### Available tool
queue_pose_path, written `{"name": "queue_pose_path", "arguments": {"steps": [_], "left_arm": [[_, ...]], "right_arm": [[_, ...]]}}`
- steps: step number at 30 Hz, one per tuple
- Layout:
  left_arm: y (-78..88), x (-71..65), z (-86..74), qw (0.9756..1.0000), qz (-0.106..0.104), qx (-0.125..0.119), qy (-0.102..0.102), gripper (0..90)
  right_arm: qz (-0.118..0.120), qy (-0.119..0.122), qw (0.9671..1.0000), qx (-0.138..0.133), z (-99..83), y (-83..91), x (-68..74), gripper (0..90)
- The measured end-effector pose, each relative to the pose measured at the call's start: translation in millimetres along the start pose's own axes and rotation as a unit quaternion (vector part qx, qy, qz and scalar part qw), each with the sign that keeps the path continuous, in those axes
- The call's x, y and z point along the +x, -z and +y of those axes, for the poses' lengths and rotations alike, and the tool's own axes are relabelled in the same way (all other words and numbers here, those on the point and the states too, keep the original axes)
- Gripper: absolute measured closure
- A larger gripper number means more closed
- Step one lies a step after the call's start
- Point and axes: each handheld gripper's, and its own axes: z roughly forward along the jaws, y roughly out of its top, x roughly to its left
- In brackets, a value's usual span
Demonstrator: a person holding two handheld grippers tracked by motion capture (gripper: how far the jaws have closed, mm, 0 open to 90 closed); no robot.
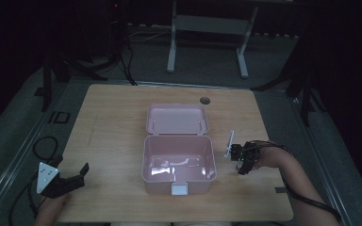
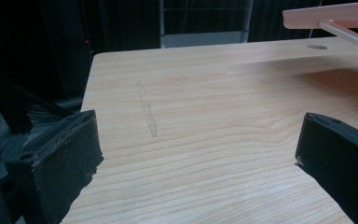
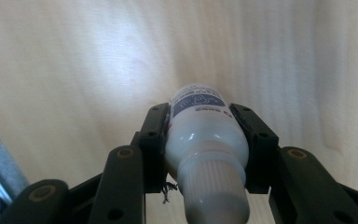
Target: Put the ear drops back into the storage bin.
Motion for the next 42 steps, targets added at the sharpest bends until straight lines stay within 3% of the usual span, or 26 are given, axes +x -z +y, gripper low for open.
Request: {"name": "queue_pose_path", "arguments": {"steps": [3,4,5,8,12,15,20,30,37,42], "left_arm": [[0.0,0.2,0.1,1.0000,0.000,0.001,0.000,0.4],[-0.1,0.2,0.1,1.0000,-0.001,0.001,0.000,0.4],[0.0,0.2,0.1,1.0000,-0.001,0.001,0.000,0.4],[0.0,0.2,0.1,1.0000,-0.001,0.001,0.000,0.4],[0.0,0.1,0.1,1.0000,0.000,0.001,0.000,0.3],[0.0,0.1,0.1,1.0000,0.000,0.001,0.000,0.3],[0.0,0.1,0.1,1.0000,0.000,0.000,0.000,0.3],[0.0,0.1,0.1,1.0000,0.000,0.000,0.000,0.4],[-0.1,0.2,0.1,1.0000,0.000,0.001,0.000,0.3],[-0.2,0.1,0.1,1.0000,0.001,0.001,0.000,0.4]], "right_arm": [[-0.013,0.034,0.9994,0.001,0.5,2.7,9.3,59.8],[-0.013,0.034,0.9994,0.001,0.5,2.7,9.3,59.8],[-0.030,0.044,0.9985,0.009,1.4,3.3,13.8,59.7],[-0.034,0.054,0.9979,0.010,1.3,4.9,17.1,59.8],[-0.028,0.054,0.9981,0.007,1.0,11.8,21.5,59.8],[-0.013,0.034,0.9993,0.008,1.7,17.4,23.0,59.8],[-0.008,0.044,0.9988,0.019,5.2,30.5,33.2,59.8],[-0.017,0.051,0.9985,0.012,13.1,64.9,53.8,59.8],[-0.015,0.038,0.9990,-0.018,20.3,88.5,59.1,59.8],[-0.026,0.047,0.9984,-0.016,27.5,108.4,62.8,59.9]]}}
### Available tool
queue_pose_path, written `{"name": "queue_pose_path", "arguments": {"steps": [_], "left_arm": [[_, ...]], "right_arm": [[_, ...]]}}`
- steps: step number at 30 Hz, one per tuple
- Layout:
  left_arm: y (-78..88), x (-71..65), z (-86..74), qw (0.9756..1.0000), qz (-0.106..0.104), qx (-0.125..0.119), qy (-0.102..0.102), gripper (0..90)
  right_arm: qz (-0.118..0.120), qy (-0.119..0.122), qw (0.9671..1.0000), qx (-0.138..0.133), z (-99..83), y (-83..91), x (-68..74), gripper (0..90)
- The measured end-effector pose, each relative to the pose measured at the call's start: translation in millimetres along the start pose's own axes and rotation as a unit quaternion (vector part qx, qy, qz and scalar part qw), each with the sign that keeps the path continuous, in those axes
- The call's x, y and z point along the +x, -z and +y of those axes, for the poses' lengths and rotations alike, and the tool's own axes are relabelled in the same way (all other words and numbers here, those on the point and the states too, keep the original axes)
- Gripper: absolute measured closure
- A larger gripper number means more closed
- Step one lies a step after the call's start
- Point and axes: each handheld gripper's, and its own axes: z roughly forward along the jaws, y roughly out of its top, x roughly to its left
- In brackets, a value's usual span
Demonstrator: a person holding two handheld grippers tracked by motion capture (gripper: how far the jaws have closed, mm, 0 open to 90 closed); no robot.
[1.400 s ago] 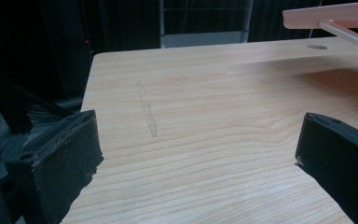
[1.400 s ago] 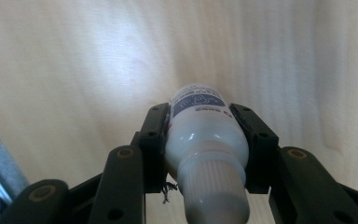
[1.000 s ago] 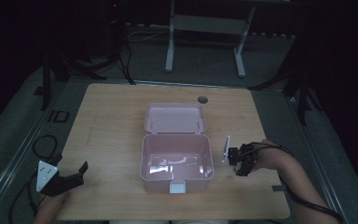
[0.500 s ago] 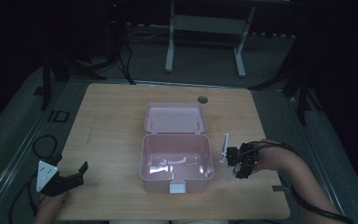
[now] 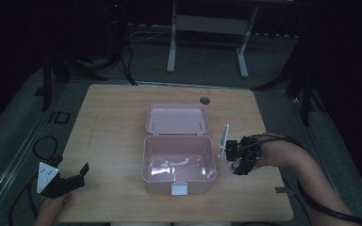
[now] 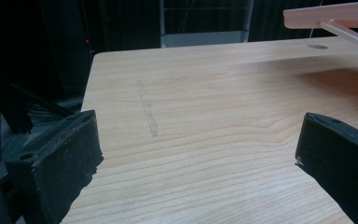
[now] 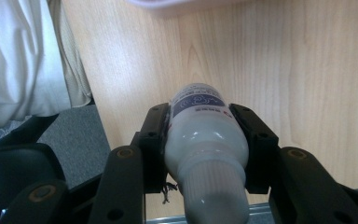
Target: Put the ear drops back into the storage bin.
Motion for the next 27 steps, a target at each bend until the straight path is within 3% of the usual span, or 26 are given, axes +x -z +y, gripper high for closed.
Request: {"name": "queue_pose_path", "arguments": {"steps": [12,27], "left_arm": [[0.2,0.2,0.0,1.0000,-0.002,0.000,0.001,0.4],[0.2,0.6,0.0,1.0000,-0.003,0.000,0.002,0.4]], "right_arm": [[-0.010,0.030,0.9994,-0.016,30.2,37.6,4.7,59.8],[-0.004,0.053,0.9983,-0.023,72.1,35.6,1.3,59.9]]}}
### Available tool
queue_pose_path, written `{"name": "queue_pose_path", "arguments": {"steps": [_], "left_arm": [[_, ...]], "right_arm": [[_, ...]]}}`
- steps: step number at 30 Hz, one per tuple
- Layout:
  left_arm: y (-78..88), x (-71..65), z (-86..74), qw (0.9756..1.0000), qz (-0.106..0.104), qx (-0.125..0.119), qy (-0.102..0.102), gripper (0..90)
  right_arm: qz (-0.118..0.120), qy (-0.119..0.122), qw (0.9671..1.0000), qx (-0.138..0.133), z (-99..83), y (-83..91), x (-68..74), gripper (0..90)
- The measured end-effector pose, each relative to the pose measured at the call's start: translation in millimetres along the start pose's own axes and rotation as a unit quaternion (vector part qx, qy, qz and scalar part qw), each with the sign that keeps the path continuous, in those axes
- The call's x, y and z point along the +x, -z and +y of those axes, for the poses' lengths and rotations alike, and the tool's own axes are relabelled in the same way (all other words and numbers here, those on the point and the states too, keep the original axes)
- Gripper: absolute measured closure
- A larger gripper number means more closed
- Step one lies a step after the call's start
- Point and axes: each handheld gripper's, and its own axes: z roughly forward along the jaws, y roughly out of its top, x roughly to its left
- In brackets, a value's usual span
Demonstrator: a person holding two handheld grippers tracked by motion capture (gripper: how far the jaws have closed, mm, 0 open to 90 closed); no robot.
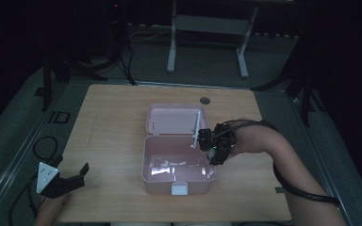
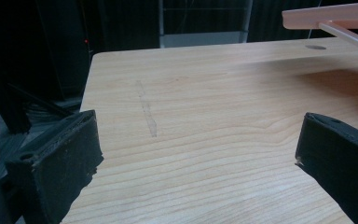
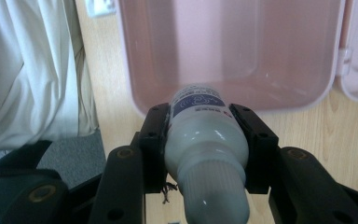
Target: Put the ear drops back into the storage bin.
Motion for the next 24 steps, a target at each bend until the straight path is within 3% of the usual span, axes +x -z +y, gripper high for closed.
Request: {"name": "queue_pose_path", "arguments": {"steps": [12,24], "left_arm": [[0.0,0.1,0.0,1.0000,-0.001,0.000,0.000,0.4],[-0.1,0.2,-0.1,1.0000,-0.001,-0.001,0.001,0.4]], "right_arm": [[0.007,0.003,0.9999,0.013,22.0,-25.4,-9.9,59.8],[0.016,0.005,0.9998,0.008,34.6,-58.8,-19.3,59.8]]}}
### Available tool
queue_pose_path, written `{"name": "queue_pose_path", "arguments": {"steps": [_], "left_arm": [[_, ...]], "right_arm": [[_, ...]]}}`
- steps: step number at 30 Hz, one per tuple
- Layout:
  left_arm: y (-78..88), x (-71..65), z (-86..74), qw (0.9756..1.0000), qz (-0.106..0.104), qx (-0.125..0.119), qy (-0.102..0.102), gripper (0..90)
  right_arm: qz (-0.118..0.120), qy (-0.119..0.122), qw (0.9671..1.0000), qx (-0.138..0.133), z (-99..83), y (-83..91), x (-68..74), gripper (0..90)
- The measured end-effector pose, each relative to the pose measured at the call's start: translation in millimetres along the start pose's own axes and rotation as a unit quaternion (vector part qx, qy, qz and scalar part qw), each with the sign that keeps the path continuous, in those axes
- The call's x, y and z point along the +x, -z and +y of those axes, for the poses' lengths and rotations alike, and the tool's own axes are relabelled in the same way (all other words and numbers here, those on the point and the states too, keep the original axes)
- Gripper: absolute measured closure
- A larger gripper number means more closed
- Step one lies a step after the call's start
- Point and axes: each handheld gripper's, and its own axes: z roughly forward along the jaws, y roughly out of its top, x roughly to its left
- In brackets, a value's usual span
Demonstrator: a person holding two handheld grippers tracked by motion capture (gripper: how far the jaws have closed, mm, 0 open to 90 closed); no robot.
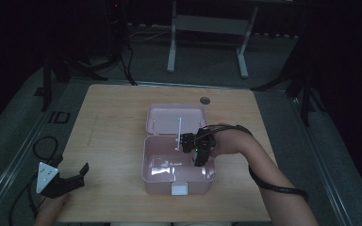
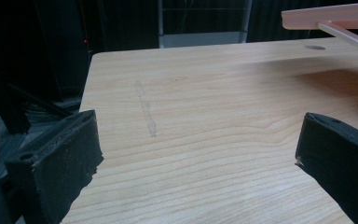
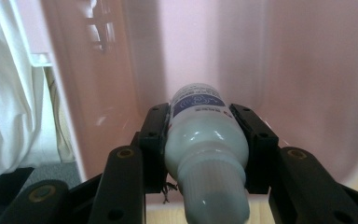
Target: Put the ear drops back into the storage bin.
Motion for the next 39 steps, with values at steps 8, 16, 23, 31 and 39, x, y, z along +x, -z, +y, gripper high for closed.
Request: {"name": "queue_pose_path", "arguments": {"steps": [8,16,23,31,39], "left_arm": [[0.0,0.0,0.1,1.0000,0.000,0.001,-0.001,0.3],[0.0,0.0,0.1,1.0000,0.000,0.001,-0.001,0.3],[0.0,-0.1,0.1,1.0000,0.000,0.002,-0.002,0.4],[-0.1,-0.2,0.1,1.0000,0.000,0.002,-0.002,0.4],[-0.1,-0.2,0.1,1.0000,0.000,0.002,-0.002,0.4]], "right_arm": [[0.016,-0.003,0.9997,0.016,3.0,-26.9,-4.0,59.8],[0.022,0.003,0.9994,0.027,4.8,-52.8,-4.6,59.8],[0.020,0.004,0.9994,0.027,7.3,-64.9,-3.9,59.8],[0.017,-0.005,0.9995,0.027,7.5,-77.3,-6.9,59.8],[0.007,-0.008,0.9993,0.037,9.0,-86.5,-9.1,59.7]]}}
